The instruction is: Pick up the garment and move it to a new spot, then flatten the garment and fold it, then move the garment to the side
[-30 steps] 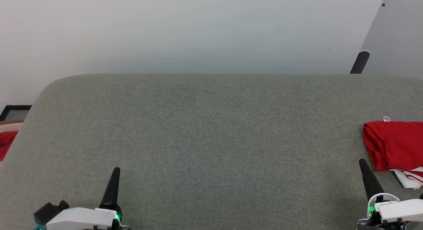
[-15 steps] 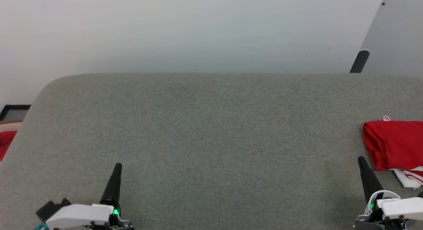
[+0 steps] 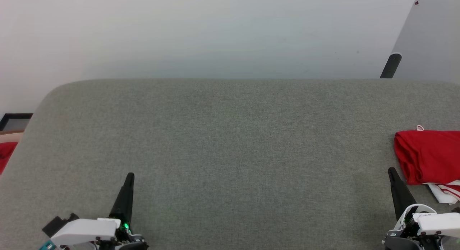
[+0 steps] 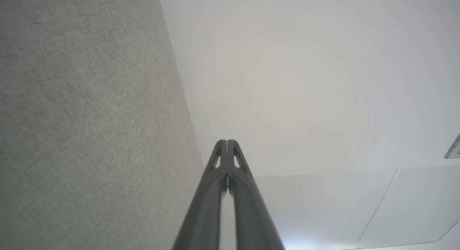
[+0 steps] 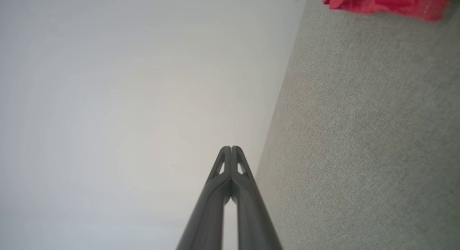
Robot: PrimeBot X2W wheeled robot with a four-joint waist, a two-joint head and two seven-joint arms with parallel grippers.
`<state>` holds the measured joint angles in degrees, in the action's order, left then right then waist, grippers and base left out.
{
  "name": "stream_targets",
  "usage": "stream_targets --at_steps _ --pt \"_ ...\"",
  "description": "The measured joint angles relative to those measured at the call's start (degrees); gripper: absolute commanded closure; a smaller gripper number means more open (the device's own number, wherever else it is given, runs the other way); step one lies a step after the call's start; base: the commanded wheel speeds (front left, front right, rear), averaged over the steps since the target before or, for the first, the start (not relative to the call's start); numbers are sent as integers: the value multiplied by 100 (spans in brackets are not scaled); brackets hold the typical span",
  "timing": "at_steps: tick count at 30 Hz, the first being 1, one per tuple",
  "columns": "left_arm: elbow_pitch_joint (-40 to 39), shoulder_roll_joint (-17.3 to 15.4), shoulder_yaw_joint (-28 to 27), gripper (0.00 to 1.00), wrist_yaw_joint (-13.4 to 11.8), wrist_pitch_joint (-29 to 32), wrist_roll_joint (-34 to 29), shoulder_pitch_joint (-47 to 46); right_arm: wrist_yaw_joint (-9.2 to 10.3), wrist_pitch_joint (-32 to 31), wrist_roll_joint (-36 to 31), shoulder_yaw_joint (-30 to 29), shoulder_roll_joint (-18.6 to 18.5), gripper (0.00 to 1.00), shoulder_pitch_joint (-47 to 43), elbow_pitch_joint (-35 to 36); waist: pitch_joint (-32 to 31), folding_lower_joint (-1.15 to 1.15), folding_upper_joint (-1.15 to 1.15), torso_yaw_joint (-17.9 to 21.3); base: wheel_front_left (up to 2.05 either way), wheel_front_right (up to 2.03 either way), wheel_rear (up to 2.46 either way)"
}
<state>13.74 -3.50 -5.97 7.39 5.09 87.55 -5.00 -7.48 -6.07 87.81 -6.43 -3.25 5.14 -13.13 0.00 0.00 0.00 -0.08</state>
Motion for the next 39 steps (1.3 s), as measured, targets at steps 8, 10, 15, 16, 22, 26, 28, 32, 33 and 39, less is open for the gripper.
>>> stream_targets --at_steps 8,10,15,16,22,26,28,32,33,39 --pt "15 31 -23 100 0 91 289 -63 0 -25 237 -8 19 100 39 -57 10 0 0 5 0 0 0" --pt "21 37 -29 100 0 101 343 -77 0 -27 336 -10 21 100 44 -70 13 0 0 6 0 0 0" --pt "30 54 -41 100 0 146 483 -93 0 -48 446 -14 31 100 89 -100 18 0 0 8 0 0 0" --pt "30 54 -43 100 0 146 483 -94 0 -48 447 -14 31 100 106 -99 18 0 0 8 0 0 0" --pt "30 54 -44 100 0 146 483 -94 0 -48 446 -14 32 100 108 -100 18 0 0 8 0 0 0" --pt "30 55 -45 100 0 146 483 -95 0 -48 446 -14 32 100 108 -100 18 0 0 8 0 0 0" --pt "31 55 -46 100 0 146 483 -96 0 -48 446 -14 32 100 108 -100 18 0 0 8 0 0 0" --pt "31 56 -47 100 0 146 483 -96 0 -48 446 -14 33 100 108 -100 18 0 0 8 0 0 0" --pt "31 56 -47 100 0 146 483 -96 0 -48 446 -14 33 100 108 -100 18 0 0 8 0 0 0" --pt "31 57 -46 100 0 146 483 -96 0 -48 446 -14 33 100 108 -100 18 0 0 8 0 0 0"
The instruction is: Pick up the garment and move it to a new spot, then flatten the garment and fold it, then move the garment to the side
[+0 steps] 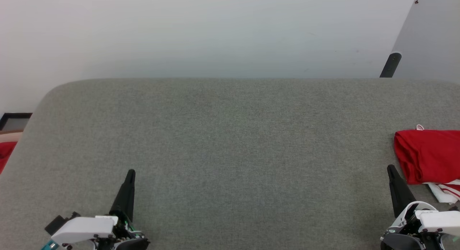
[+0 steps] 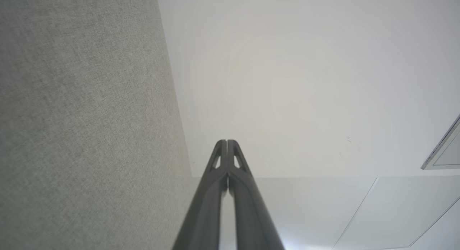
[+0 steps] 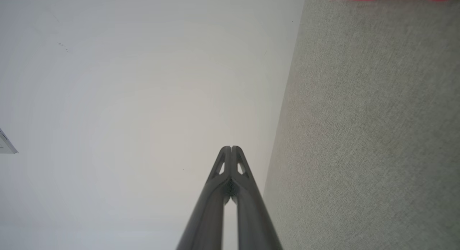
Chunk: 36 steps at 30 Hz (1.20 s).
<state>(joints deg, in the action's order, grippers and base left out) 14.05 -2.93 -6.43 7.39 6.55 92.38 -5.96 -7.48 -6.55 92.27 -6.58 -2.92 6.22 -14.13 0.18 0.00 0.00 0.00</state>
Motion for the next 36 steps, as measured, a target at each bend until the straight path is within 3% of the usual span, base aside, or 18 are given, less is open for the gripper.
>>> stream_targets --at_steps 36 --pt "0 3 -5 100 0 3 0 -1 0 0 0 0 0 100 0 0 0 0 0 0 0 0 0"
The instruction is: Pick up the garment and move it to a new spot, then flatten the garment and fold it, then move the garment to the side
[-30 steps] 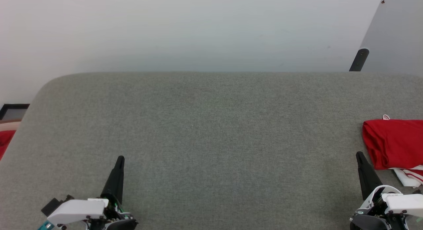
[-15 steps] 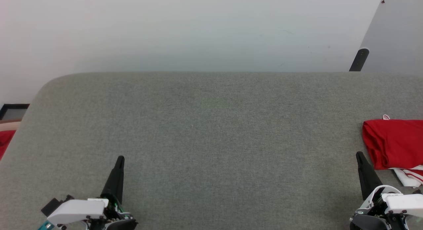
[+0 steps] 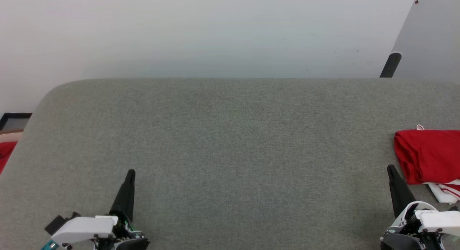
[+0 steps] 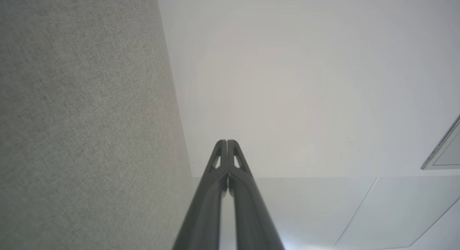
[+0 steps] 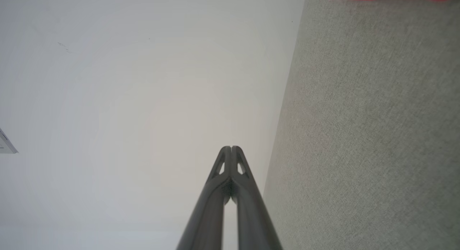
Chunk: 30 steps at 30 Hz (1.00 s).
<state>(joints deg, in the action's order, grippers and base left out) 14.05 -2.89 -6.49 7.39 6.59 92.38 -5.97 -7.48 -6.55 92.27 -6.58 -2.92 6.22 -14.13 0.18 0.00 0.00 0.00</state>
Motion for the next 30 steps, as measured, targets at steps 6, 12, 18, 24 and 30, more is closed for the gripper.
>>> stream_targets --at_steps 6,12,18,24,30 --pt "0 0 0 100 0 1 0 -1 0 0 0 0 0 100 0 0 0 0 0 0 0 0 0" --pt "0 1 -1 100 0 1 0 -1 0 0 0 0 0 100 0 0 0 0 0 0 0 0 0" --pt "0 1 -2 100 0 1 0 -1 0 0 0 0 0 100 0 0 0 0 0 0 0 0 0" --pt "0 1 -2 100 0 1 0 -1 0 0 0 0 0 100 0 0 0 0 0 0 0 0 0" --pt "0 2 -2 100 0 1 0 -1 0 0 0 0 0 100 0 0 0 0 0 0 0 0 0"
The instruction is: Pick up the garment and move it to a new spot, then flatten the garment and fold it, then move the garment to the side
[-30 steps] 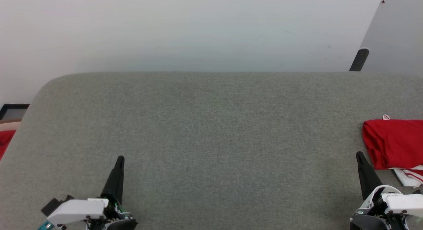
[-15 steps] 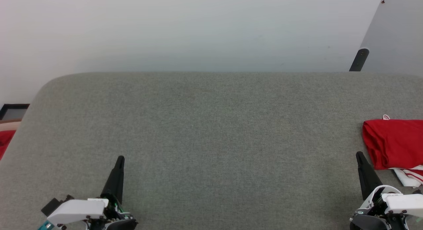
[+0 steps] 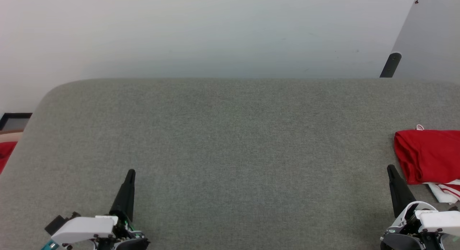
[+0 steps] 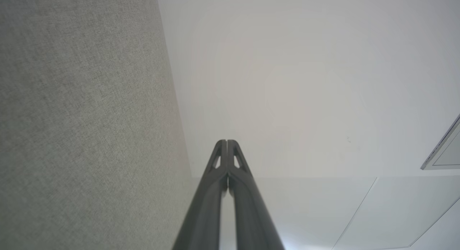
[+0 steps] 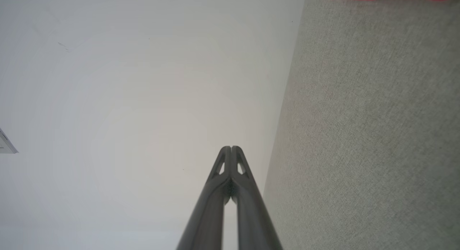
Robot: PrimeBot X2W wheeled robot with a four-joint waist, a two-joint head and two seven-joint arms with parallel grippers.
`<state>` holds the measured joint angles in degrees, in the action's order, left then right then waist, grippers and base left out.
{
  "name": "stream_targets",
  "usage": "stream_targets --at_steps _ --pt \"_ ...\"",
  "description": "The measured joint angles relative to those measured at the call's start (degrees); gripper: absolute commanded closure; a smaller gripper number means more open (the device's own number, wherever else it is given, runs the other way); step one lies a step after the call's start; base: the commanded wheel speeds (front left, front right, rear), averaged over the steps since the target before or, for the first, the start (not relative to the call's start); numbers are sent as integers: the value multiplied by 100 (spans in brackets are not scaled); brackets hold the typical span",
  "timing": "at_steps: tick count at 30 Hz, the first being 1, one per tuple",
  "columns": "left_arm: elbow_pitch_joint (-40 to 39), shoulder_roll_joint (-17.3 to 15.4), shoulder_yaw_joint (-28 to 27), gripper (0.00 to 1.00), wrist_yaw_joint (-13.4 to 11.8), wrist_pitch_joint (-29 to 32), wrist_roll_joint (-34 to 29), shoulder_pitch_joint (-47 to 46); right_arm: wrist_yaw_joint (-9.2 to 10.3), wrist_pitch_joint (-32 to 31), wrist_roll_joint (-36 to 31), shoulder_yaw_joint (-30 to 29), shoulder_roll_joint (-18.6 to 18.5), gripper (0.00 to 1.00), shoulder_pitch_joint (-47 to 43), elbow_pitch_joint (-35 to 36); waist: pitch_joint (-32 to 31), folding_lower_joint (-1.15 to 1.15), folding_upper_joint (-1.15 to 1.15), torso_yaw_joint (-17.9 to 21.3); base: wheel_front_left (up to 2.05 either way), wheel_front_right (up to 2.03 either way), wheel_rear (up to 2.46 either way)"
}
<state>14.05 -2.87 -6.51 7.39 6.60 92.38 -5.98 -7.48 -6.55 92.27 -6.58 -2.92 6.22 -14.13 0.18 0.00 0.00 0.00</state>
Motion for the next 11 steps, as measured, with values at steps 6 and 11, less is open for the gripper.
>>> stream_targets --at_steps 6,11 --pt "0 0 0 100 0 0 0 0 0 0 0 0 0 100 0 0 0 0 0 0 0 0 0" --pt "0 0 0 100 0 0 0 -1 0 0 0 0 0 100 0 0 0 0 0 0 0 0 0"
